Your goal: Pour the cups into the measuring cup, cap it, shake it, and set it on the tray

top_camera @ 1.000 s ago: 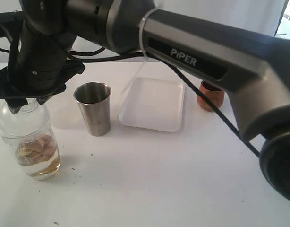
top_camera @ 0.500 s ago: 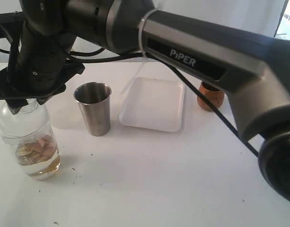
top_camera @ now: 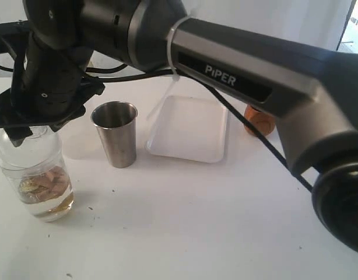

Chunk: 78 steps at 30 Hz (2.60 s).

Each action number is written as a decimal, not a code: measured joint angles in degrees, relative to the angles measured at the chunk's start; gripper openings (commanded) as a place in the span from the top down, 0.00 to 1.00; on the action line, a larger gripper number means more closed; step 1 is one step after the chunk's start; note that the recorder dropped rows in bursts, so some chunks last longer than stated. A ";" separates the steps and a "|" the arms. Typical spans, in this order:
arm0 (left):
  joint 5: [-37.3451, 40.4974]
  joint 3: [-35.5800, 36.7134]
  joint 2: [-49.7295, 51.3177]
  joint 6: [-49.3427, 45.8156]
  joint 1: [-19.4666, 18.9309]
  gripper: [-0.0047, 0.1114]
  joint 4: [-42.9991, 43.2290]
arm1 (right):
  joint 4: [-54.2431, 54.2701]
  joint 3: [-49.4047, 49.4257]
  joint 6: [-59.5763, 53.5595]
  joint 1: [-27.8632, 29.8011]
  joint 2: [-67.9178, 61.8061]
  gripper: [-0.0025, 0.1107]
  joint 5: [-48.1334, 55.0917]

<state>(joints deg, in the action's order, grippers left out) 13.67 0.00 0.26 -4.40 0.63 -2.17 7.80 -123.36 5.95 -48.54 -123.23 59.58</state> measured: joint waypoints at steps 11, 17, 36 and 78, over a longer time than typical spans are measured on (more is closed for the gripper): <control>0.00 0.00 0.00 0.00 0.00 0.96 0.00 | 0.00 0.00 -0.11 0.00 1.49 0.51 -1.54; 0.00 0.00 0.00 0.00 0.00 0.96 0.00 | 0.00 0.00 0.11 0.00 1.49 0.54 -3.13; 0.00 0.00 0.00 0.00 0.00 0.96 0.00 | -2.26 -1.67 0.10 0.00 4.09 0.83 -3.60; 0.00 0.00 0.00 0.00 0.00 0.96 0.00 | -9.60 55.90 -3.81 -1.04 81.20 0.98 -19.51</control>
<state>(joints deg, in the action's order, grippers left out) 13.67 0.00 0.26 -4.40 0.63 -2.17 -1.80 -67.46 2.14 -49.58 -42.03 40.07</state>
